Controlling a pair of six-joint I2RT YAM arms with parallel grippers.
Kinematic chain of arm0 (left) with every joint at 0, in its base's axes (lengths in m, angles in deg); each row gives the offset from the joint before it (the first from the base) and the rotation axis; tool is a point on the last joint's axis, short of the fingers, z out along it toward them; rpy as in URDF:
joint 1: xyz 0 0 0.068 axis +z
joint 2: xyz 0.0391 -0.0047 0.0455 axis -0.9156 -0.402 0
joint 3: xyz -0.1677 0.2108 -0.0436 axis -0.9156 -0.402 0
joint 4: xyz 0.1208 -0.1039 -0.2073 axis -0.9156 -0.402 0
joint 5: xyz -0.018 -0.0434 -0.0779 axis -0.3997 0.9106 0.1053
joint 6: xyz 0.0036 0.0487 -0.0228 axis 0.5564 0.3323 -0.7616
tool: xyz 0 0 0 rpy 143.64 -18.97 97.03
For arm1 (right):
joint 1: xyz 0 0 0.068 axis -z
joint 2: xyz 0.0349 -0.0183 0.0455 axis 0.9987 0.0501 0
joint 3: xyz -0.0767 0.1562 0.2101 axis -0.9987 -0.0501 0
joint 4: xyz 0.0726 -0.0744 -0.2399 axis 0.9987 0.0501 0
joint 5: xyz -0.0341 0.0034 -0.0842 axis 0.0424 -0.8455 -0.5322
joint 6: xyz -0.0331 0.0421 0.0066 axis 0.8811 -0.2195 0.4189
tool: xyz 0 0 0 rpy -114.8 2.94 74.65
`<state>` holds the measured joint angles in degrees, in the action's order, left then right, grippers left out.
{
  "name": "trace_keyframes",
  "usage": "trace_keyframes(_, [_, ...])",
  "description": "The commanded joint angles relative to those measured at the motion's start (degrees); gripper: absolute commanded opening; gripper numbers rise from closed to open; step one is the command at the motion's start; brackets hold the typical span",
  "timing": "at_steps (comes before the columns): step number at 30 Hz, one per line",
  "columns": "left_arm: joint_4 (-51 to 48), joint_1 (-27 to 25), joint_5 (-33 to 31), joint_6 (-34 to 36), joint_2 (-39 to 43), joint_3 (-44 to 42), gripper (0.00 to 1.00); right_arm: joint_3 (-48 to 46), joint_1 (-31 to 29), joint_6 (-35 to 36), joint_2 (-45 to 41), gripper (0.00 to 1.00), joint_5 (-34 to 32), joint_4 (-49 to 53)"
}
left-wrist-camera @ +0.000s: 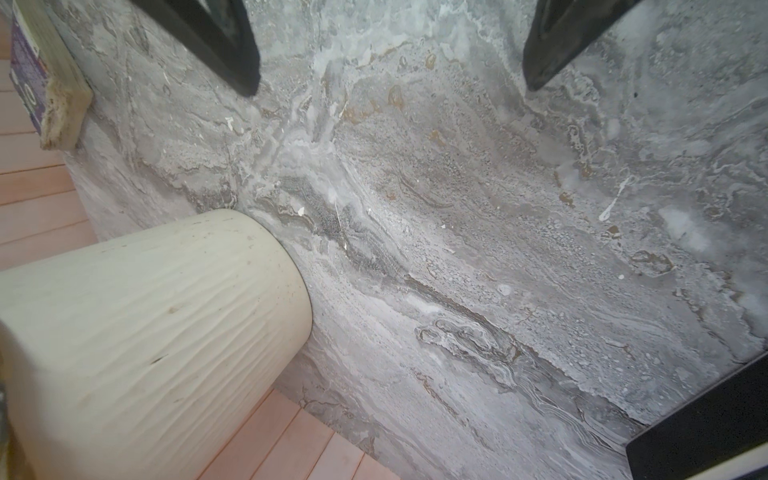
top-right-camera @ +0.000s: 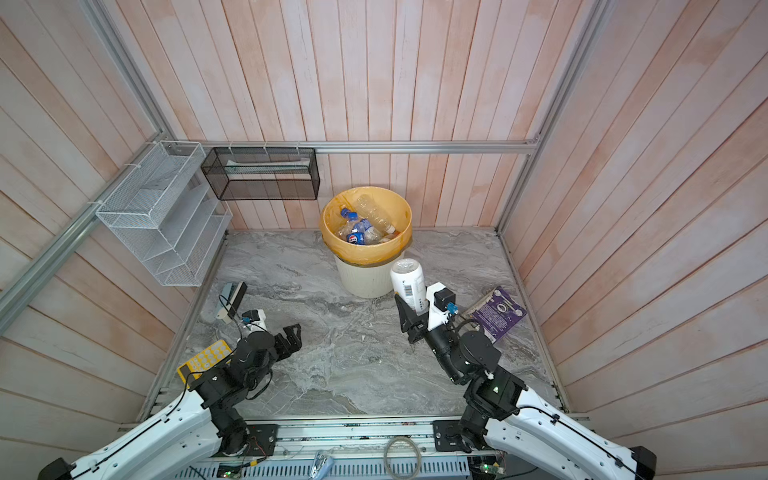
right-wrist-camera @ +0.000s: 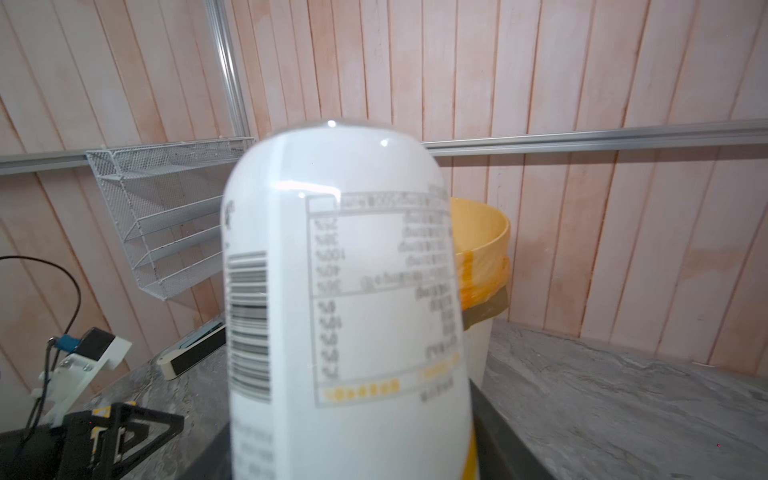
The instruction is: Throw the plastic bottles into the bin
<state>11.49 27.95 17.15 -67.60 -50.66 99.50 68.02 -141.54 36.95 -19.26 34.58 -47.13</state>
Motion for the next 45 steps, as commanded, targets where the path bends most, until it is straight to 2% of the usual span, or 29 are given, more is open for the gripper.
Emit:
trace_keyframes(1, [3.2, -0.08, 1.55, 1.93, -1.33, 2.05, 1.0, 4.84, 3.17, 4.78, 3.93, 0.44, -3.72, -2.21])
trace_keyframes(3, [3.75, -0.03, 2.03, 1.98, -2.25, 2.12, 1.0, 10.21, 9.94, 4.15, 10.26, 0.44, 4.2, -3.7])
trace_keyframes(6, [4.06, -0.15, 2.98, 1.69, -3.44, 2.4, 1.0, 23.36, 23.09, -3.44, 24.19, 0.44, 24.52, -3.11])
trace_keyframes(8, [3.55, -0.2, 3.36, 1.17, -3.93, 2.76, 1.0, 39.21, 25.77, -4.3, 38.35, 0.47, 31.88, 5.35])
trace_keyframes(9, [3.35, -0.29, 3.45, 0.92, -4.01, 2.82, 1.0, 48.14, 25.77, -2.9, 45.02, 0.52, 33.49, 12.09])
trace_keyframes(11, [2.67, -0.31, 3.87, 0.82, -4.14, 3.02, 1.0, 66.03, 26.32, -2.05, 58.1, 0.56, 31.01, 27.08])
trace_keyframes(12, [2.3, -0.32, 4.06, 0.8, -3.95, 3.02, 1.0, 70.59, 26.58, -1.52, 61.63, 0.57, 30.43, 30.74])
trace_keyframes(13, [1.87, -0.32, 4.05, 0.71, -3.77, 2.95, 0.99, 72.92, 26.67, -0.76, 63.73, 0.64, 30.12, 32.25])
trace_keyframes(14, [1.57, -0.31, 3.99, 0.64, -3.45, 2.64, 1.0, 72.53, 26.72, -0.15, 64.26, 0.75, 30.13, 31.62])
trace_keyframes(17, [1.4, -0.32, 3.23, 0.44, -2.2, 1.63, 1.0, 70.32, 26.87, 0.2, 63.24, 0.89, 27.57, 29.42])
trace_keyframes(19, [1.06, -0.31, 3.1, 0.58, -1.68, 1.62, 1.0, 69.85, 26.99, 0.3, 61.96, 0.93, 25.9, 29.23])
trace_keyframes(20, [0.81, -0.31, 2.93, 0.62, -1.46, 1.69, 1.0, 69.37, 26.99, 0.33, 60.96, 1.0, 24.38, 28.84])
trace_keyframes(25, [0.41, -0.32, 2.83, 0.54, -1.62, 1.73, 1.0, 65.47, 27.3, 1.55, 54.97, 1.0, 18.21, 26.84])
trace_keyframes(31, [0.45, -0.31, 2.34, 0.0, -1.4, 1.18, 1.0, 54.16, 30.16, 1.64, 48.33, 1.0, 17.49, 23.47])
trace_keyframes(36, [-1.29, -0.32, 0.23, 0.57, 0.34, 1.74, 1.0, 35.16, 35.36, 1.43, 40.11, 1.0, 17.14, 15.48])
trace_keyframes(40, [-2.37, -0.32, -3.14, 1.81, 1.86, 1.59, 1.0, 13.14, 41.49, -0.19, 30.67, 1.0, 18.28, 3.22])
trace_keyframes(45, [-0.27, 0.69, -9.99, 8.12, 0.8, 2.42, 1.0, -7.97, 46.98, -3.87, 23.9, 0.99, 14.44, -13.22])
